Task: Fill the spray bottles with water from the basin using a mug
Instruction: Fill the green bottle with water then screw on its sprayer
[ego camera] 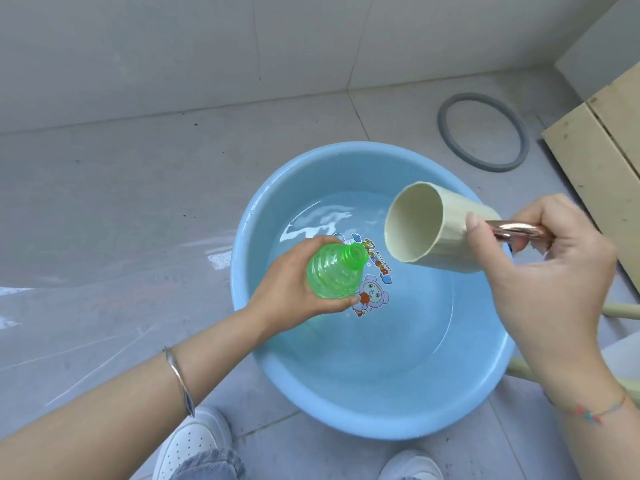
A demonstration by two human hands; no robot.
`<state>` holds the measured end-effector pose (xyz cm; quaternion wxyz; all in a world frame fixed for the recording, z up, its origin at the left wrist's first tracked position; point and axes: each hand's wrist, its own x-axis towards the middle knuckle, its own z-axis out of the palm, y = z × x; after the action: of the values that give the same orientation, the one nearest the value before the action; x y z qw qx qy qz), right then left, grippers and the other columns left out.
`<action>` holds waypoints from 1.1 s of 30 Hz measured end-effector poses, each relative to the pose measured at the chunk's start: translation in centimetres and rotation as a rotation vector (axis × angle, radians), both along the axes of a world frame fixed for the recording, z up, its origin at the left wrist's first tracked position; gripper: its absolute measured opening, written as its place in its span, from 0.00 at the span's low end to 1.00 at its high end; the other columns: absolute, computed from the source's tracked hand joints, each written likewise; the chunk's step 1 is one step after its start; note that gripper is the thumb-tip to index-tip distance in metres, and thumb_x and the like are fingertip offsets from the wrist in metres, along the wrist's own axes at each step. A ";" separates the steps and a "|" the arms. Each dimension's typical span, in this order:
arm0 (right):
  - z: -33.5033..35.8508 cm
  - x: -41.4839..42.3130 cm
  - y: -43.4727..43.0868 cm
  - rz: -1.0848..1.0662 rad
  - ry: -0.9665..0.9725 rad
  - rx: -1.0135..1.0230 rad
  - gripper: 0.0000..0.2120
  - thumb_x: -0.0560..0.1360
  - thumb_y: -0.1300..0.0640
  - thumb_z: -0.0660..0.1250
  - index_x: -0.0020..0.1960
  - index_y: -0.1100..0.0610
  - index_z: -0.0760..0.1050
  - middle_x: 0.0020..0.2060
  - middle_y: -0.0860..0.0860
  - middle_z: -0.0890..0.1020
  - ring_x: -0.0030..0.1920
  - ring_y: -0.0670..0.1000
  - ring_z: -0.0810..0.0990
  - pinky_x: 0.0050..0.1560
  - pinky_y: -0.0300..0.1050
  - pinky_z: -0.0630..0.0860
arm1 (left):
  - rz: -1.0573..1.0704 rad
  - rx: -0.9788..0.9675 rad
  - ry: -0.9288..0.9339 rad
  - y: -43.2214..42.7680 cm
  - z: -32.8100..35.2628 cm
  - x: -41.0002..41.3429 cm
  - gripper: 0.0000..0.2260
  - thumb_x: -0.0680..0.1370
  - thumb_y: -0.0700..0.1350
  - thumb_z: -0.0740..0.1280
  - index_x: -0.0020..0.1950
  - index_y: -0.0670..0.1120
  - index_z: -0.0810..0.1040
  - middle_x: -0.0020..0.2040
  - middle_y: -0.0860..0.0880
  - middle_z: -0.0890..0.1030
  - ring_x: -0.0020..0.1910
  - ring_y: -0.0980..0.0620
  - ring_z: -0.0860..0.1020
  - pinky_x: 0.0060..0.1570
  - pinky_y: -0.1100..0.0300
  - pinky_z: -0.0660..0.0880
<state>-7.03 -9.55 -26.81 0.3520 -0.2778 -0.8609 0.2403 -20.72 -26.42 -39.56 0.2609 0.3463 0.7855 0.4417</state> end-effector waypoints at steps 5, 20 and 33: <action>-4.5 1.2 1.8 -0.030 -0.253 -0.038 0.15 0.68 0.55 0.69 0.31 0.57 0.64 0.29 0.48 0.68 0.35 0.53 0.67 0.39 0.46 0.61 | 0.004 0.008 0.003 0.1 0.1 0.0 0.30 0.63 0.57 0.81 0.61 0.60 0.73 0.58 0.63 0.78 0.58 0.65 0.74 0.57 0.76 0.65; -10.8 2.3 1.6 0.095 -0.530 0.036 0.23 0.65 0.63 0.76 0.33 0.52 0.61 0.29 0.45 0.64 0.34 0.53 0.65 0.38 0.45 0.52 | 0.005 0.011 0.013 0.0 0.3 0.0 0.30 0.63 0.56 0.81 0.61 0.59 0.73 0.57 0.65 0.78 0.57 0.69 0.73 0.55 0.77 0.64; -4.3 1.8 1.2 -0.083 -0.058 -0.398 0.17 0.71 0.58 0.74 0.33 0.63 0.67 0.31 0.60 0.72 0.32 0.45 0.67 0.34 0.35 0.63 | 0.008 0.001 0.001 -0.1 0.3 0.1 0.30 0.63 0.56 0.82 0.62 0.58 0.74 0.57 0.64 0.78 0.56 0.68 0.74 0.55 0.78 0.64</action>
<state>-5.24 -8.36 -31.08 0.2749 -0.3838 -0.7940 0.3830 -20.61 -26.47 -39.26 0.2584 0.3433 0.7869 0.4428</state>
